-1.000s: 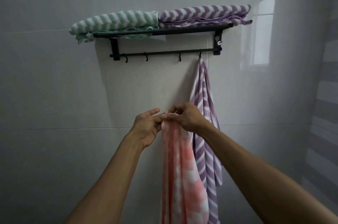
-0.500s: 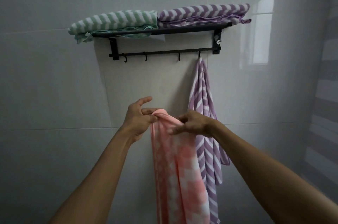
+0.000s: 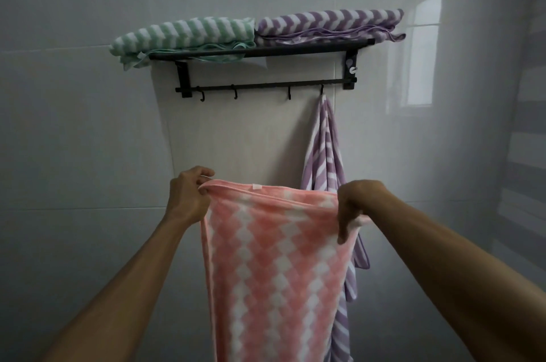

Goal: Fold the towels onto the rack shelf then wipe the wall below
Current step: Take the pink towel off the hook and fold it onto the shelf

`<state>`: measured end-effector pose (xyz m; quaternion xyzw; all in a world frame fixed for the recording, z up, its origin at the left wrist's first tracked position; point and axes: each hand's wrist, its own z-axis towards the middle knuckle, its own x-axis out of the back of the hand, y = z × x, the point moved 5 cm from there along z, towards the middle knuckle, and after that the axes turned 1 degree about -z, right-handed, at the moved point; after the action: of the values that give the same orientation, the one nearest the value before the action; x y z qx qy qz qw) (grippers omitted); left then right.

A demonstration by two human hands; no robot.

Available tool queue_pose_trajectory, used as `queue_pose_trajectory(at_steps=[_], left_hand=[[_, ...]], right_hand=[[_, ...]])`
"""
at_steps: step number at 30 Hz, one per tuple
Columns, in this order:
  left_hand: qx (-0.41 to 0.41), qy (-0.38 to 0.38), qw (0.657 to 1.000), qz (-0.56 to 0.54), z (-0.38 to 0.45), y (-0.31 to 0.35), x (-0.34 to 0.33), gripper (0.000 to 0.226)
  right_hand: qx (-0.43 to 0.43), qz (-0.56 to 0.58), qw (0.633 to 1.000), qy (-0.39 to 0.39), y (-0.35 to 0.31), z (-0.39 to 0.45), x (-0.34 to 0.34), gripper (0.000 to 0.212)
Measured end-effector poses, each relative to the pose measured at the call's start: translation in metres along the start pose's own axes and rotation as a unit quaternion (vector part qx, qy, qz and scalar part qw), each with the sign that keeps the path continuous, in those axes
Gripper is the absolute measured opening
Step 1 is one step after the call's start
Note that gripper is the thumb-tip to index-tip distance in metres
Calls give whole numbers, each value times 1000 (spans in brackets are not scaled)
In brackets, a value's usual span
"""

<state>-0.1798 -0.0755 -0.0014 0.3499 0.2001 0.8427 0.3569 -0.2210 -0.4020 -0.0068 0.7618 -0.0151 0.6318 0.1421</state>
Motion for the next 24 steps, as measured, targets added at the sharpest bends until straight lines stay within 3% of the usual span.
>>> queue_pose_trajectory(at_steps=[3,7,9,13,19,24], left_hand=[[-1,24,1000,20,0,3,1,42],[18,54,998,20,4,7,5,40],[27,59,998,24,8,9,5,41],[27,71,996,-36,20,19,9,38],[51,66,994,-64,30,21,16,40],[73,68,993,-60,32,5,18,39]], right_hand=[[-31,3,999,32,7,-3,17,91],[-57,66,978,187,13,-3,28,87],[-61,101,968,221,16,-2,31,82],[-22,94,974,204,19,3,36,50],[21,134,979,153,31,7,48,57],[36,231,964,130,46,0,47,50]])
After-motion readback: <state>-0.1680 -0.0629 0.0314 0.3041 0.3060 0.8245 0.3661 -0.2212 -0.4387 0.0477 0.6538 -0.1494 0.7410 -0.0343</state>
